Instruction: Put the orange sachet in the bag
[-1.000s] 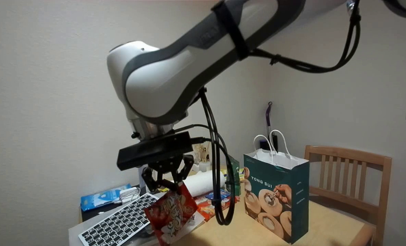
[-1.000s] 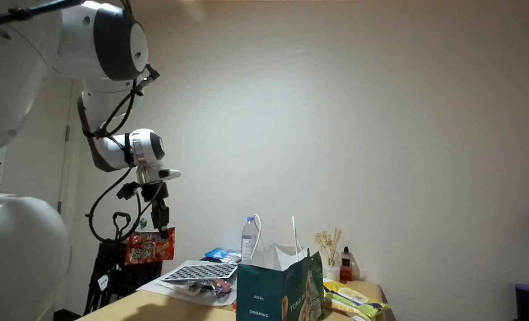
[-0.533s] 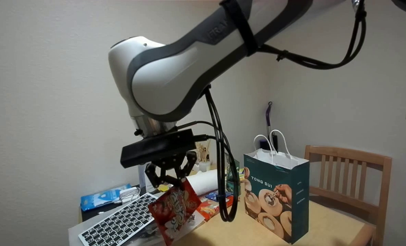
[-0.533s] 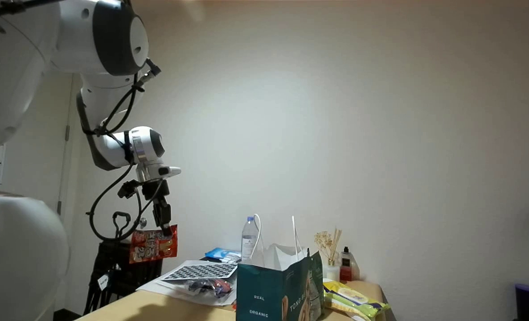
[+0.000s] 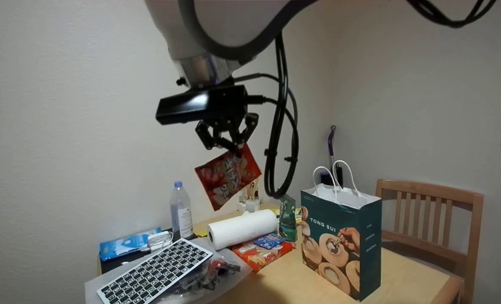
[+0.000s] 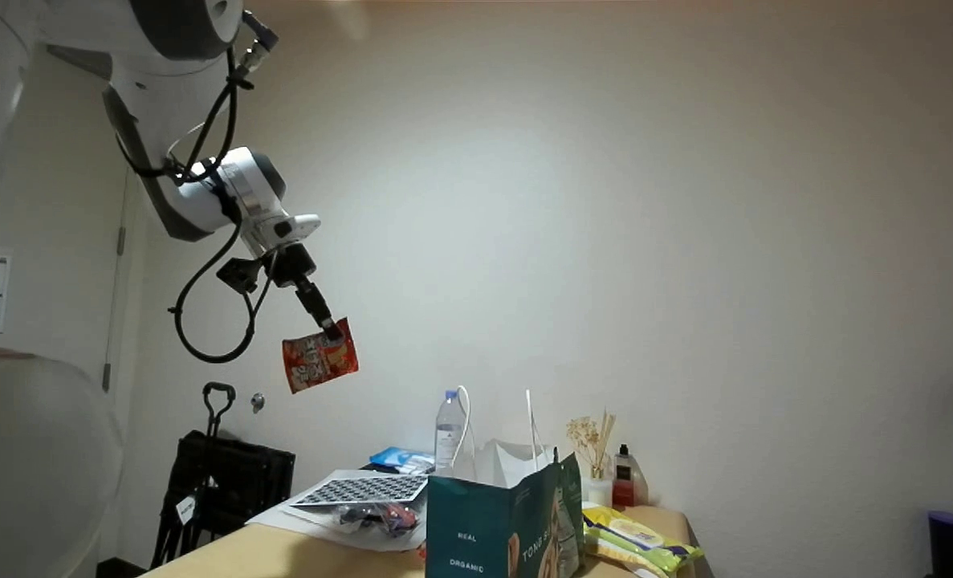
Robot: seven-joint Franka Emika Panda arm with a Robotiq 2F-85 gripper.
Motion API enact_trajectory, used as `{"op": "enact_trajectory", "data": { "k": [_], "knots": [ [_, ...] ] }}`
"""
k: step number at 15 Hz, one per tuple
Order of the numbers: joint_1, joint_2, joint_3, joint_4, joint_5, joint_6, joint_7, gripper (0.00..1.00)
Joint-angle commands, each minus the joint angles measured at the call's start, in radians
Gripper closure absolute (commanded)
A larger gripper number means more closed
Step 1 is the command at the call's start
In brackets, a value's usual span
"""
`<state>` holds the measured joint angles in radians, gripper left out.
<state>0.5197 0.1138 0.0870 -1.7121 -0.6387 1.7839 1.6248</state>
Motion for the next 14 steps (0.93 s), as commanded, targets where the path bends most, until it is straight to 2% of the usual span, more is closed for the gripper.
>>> {"op": "enact_trajectory", "data": {
  "k": [1,3,7,14],
  "knots": [
    [-0.081,-0.028,0.079,-0.009,-0.006,-0.020,0.041,0.97],
    [-0.110,-0.070,0.090,-0.041,-0.003,-0.022,0.077,0.97],
    [-0.122,-0.088,0.088,-0.066,0.007,-0.010,0.098,0.99],
    [-0.272,-0.312,0.069,-0.207,0.050,0.002,0.296,0.99]
  ]
}}
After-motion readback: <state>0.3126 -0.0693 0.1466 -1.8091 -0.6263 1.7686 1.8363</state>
